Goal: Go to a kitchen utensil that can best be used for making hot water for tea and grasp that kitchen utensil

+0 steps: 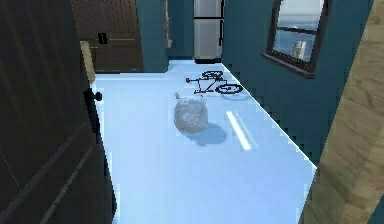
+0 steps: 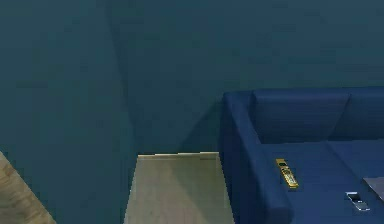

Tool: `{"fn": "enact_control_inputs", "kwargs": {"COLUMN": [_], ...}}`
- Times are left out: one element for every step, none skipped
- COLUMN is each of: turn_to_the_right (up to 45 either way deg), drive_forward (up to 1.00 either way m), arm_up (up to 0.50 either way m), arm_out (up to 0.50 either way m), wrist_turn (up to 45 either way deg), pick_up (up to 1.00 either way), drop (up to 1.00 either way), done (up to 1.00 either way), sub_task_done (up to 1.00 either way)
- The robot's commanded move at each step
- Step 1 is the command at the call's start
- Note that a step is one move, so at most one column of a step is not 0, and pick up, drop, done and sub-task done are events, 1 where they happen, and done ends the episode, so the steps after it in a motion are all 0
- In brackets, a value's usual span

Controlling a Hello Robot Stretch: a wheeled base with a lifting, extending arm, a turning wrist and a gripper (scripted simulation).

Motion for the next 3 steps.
{"fn": "enact_control_inputs", "kwargs": {"turn_to_the_right": [-6.0,0.0,0.0], "drive_forward": [0.00,1.00,0.35], "arm_up": [0.00,0.00,0.00], "arm_out": [0.00,0.00,0.00], "wrist_turn": [0.0,0.0,0.0], "pick_up": [0.00,0.00,0.00], "drop": [0.00,0.00,0.00], "done": [0.00,0.00,0.00], "sub_task_done": [0.00,0.00,0.00]}}
